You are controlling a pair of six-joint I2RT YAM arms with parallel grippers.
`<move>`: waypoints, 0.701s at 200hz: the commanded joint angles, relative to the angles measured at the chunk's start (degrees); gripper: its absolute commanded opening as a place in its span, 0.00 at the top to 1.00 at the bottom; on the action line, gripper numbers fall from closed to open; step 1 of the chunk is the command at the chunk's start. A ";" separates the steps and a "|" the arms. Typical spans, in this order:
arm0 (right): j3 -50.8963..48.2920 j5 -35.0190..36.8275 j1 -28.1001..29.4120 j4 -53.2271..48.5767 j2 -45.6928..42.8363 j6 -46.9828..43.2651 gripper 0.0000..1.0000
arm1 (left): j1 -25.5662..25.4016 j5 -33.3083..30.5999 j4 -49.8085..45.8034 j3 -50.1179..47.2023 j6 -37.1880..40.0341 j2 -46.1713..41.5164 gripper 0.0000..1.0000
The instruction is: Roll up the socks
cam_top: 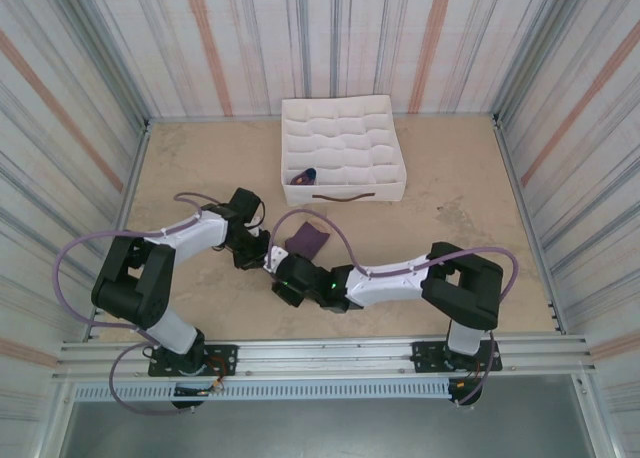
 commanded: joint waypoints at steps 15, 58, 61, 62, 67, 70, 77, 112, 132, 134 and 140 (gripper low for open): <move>2.12 6.03 1.71 1.29 3.16 -0.95 0.39 | 0.42 0.82 -1.65 -0.43 1.53 0.77 1.00; 2.44 10.73 1.80 0.52 6.59 2.58 0.45 | 0.42 1.14 -1.54 -0.34 1.65 0.73 1.00; 2.34 10.66 1.77 0.74 6.64 2.82 0.46 | 0.42 1.15 -1.48 -0.34 1.70 0.68 1.00; 2.29 10.67 1.81 0.79 6.65 2.85 0.46 | 0.42 1.17 -1.46 -0.34 1.70 0.68 1.00; 2.16 10.65 1.79 0.93 6.95 3.17 0.48 | 0.42 1.17 -1.48 -0.39 1.63 0.69 1.00; 2.14 10.65 1.79 0.89 7.06 3.37 0.49 | 0.42 1.19 -1.48 -0.43 1.65 0.68 1.00; 2.30 10.77 1.84 0.61 7.44 3.78 0.53 | 0.42 1.27 -1.48 -0.37 1.66 0.68 1.00; 1.97 10.21 1.93 0.58 7.62 5.37 0.78 | 0.42 1.76 -1.53 -0.13 1.70 0.73 1.00; 1.32 9.12 1.93 0.84 7.15 6.53 0.97 | 0.42 1.81 -1.18 -0.50 1.45 0.30 1.00; 1.26 8.92 1.93 0.84 7.09 6.78 0.98 | 0.42 1.81 -1.18 -0.58 1.35 0.22 1.00; 0.92 8.23 1.85 0.91 6.90 7.24 1.00 | 0.42 1.77 -1.02 -0.77 1.20 -0.04 0.97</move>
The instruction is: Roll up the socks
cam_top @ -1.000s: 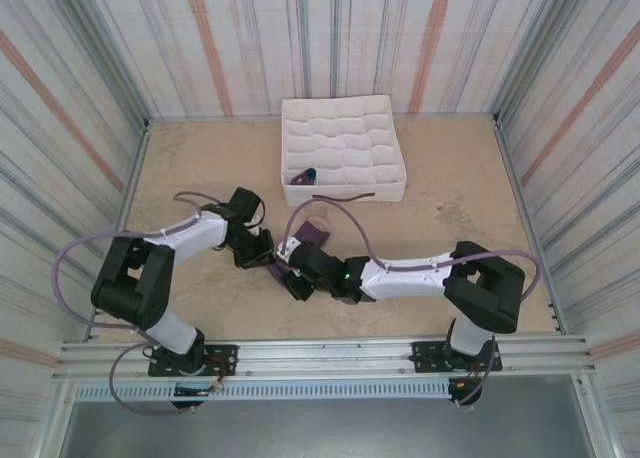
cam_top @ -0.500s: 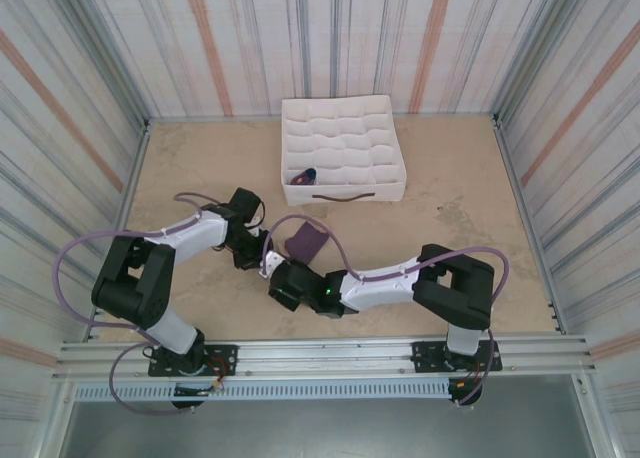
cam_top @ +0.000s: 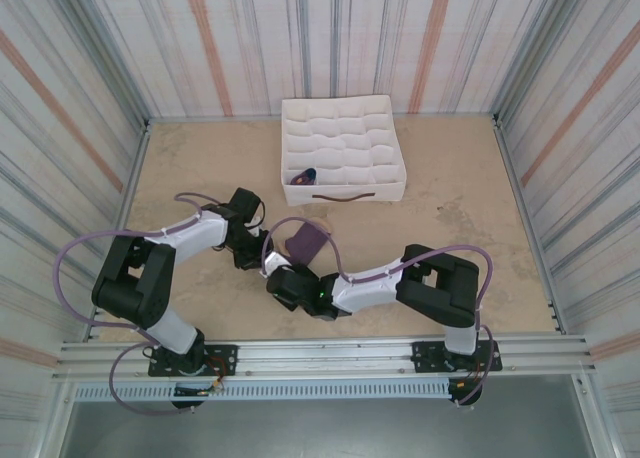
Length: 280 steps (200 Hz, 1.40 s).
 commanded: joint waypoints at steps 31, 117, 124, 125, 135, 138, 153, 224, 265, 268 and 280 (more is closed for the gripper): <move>-3.09 -8.28 -2.31 0.54 -1.10 8.56 1.00 | 1.14 2.37 1.57 -2.56 -0.65 -3.25 0.62; -10.16 -30.39 -12.55 10.65 -0.40 32.92 1.00 | 5.74 4.18 8.80 -8.61 -6.53 -14.98 0.44; -11.21 -31.04 -12.99 12.25 -0.32 35.16 1.00 | 5.77 3.77 9.02 -8.91 -6.66 -15.79 0.44; -11.33 -31.14 -13.03 12.51 -0.27 35.51 1.00 | 5.77 3.75 9.04 -8.97 -6.66 -15.89 0.44; -12.73 -31.75 -13.71 14.01 -0.02 38.91 1.00 | 5.78 3.23 9.47 -9.58 -7.08 -16.87 0.44; -12.99 -31.96 -13.90 14.32 0.11 40.04 1.00 | 5.71 3.01 9.58 -9.80 -7.18 -17.09 0.44; -14.75 -33.68 -15.13 17.02 0.77 45.85 1.00 | 5.77 2.98 10.65 -10.53 -7.61 -17.58 0.44; -21.50 -35.67 -17.75 25.06 1.82 65.46 1.00 | 2.53 3.09 20.88 -13.02 -9.26 -14.71 0.44; -25.14 -35.82 -19.21 27.25 3.45 73.37 1.00 | -0.83 2.15 27.91 -13.59 -9.76 -10.82 0.45; -25.30 -35.81 -19.28 27.36 3.60 73.72 1.00 | -0.96 2.11 28.38 -13.67 -9.88 -10.61 0.45; -26.46 -35.68 -19.43 28.59 4.29 76.01 1.00 | -1.55 2.62 29.76 -13.41 -9.62 -9.13 0.48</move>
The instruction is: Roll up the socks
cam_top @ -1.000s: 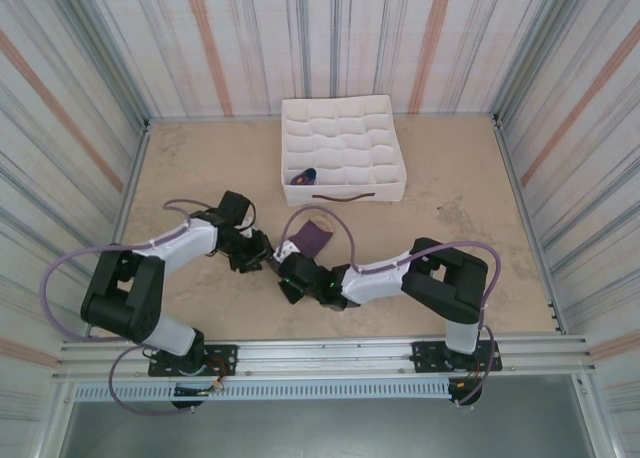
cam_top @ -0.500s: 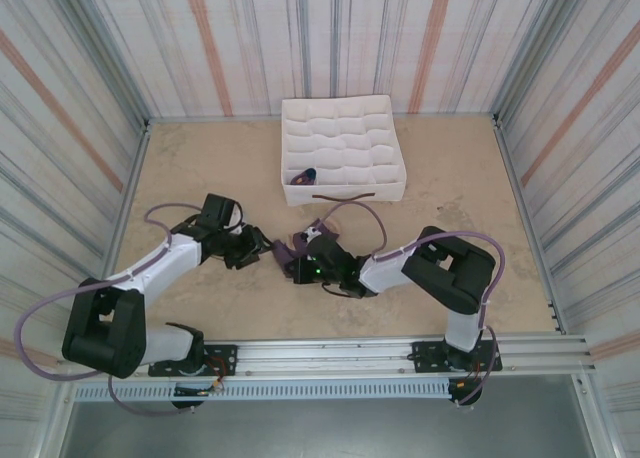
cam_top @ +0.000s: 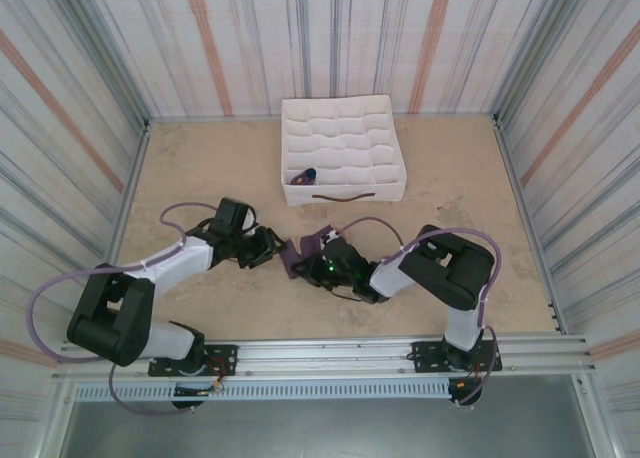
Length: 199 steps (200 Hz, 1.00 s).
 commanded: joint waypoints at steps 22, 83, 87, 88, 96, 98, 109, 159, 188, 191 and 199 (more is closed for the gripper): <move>-7.33 1.19 -1.05 -5.87 6.56 11.72 1.00 | -2.29 -1.09 5.04 0.53 0.61 4.64 0.50; -8.04 1.02 -1.45 -4.23 7.86 13.28 1.00 | -4.74 -2.54 7.12 1.78 1.39 10.66 0.53; -8.17 1.08 -1.45 -4.23 7.85 13.33 1.00 | -4.84 -2.63 7.31 1.87 1.40 10.87 0.55; -8.19 1.09 -1.45 -4.26 7.85 13.35 1.00 | -4.90 -2.71 7.36 1.91 1.41 10.97 0.55; -8.33 1.10 -1.47 -4.06 7.91 13.55 1.00 | -5.18 -3.05 7.44 2.19 1.41 11.43 0.59; -8.32 1.17 -1.46 -3.98 7.87 13.55 1.00 | -5.22 -3.17 7.38 2.21 1.50 11.55 0.60; -8.53 1.19 -1.54 -3.86 7.94 13.61 1.00 | -5.54 -3.30 7.12 2.88 1.83 12.18 0.68; -8.36 1.76 -2.63 -6.07 3.98 8.38 0.71 | -5.71 -8.27 -2.27 7.94 6.04 12.48 1.00; -4.03 0.85 -3.80 -18.24 -2.34 -1.36 0.54 | -2.65 -11.32 -8.75 10.48 7.87 10.78 1.00; -3.19 0.80 -3.90 -19.94 -3.07 -2.85 0.52 | -2.21 -11.40 -9.05 10.51 7.97 10.60 1.00; -0.76 0.74 -4.02 -25.06 -4.80 -6.88 0.50 | -1.05 -11.73 -9.72 10.53 8.23 10.01 1.00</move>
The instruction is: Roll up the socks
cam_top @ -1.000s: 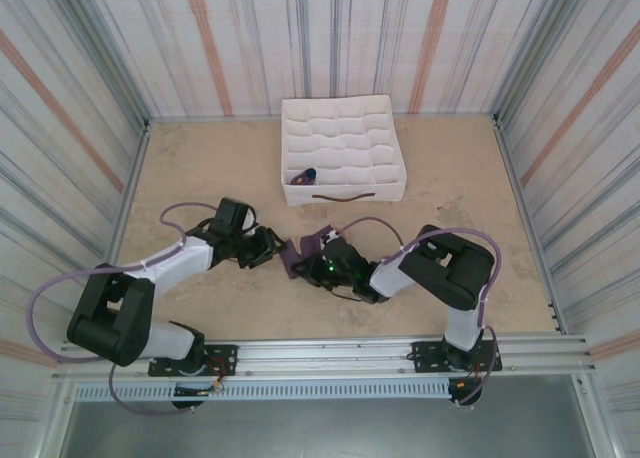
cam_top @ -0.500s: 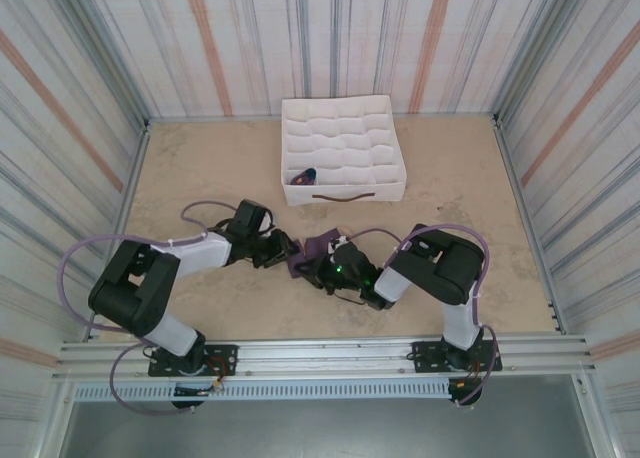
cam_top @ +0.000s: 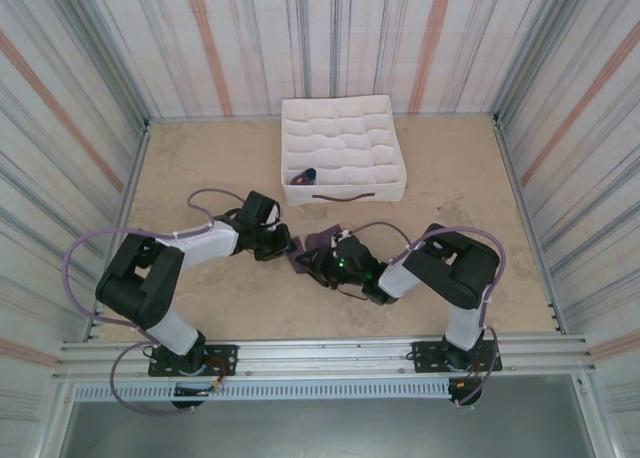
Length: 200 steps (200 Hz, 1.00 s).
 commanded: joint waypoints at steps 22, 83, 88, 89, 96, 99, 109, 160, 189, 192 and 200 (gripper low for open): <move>8.67 3.10 -1.05 -38.64 -6.10 -23.39 0.45 | 6.75 -6.26 -9.27 0.70 3.58 -3.16 1.00; 23.79 19.89 8.66 -52.37 -7.60 -51.65 0.34 | 9.90 -4.58 -12.84 -3.28 0.99 -8.03 1.00; 23.94 21.00 9.91 -51.18 -7.40 -53.40 0.34 | 9.90 -4.22 -13.18 -3.33 0.73 -8.05 1.00; 23.95 21.33 10.12 -50.94 -7.33 -53.75 0.34 | 9.90 -4.14 -13.26 -3.35 0.72 -8.10 1.00; 23.81 23.33 11.86 -49.34 -7.03 -56.59 0.32 | 9.90 -3.61 -13.70 -3.50 0.35 -8.14 1.00; 23.76 24.07 12.58 -48.35 -6.80 -57.61 0.32 | 9.90 -3.37 -13.89 -3.53 0.30 -8.21 1.00; 23.69 26.43 14.84 -45.44 -6.00 -60.65 0.32 | 9.89 -2.73 -14.33 -3.70 -0.02 -8.44 1.00; 27.59 36.07 21.29 -39.06 1.74 -69.82 0.32 | 9.99 -1.14 -16.51 -2.98 0.01 -9.68 1.00; 30.64 36.58 20.98 -39.19 5.91 -71.86 0.34 | 9.99 -0.22 -16.49 -3.02 -0.15 -9.54 1.00; 30.75 36.60 20.97 -39.10 6.20 -71.99 0.34 | 9.99 -0.20 -16.49 -3.02 -0.16 -9.55 1.00; 31.43 36.88 20.88 -39.05 6.92 -72.18 0.34 | 9.99 -0.11 -16.50 -3.02 -0.14 -9.55 1.00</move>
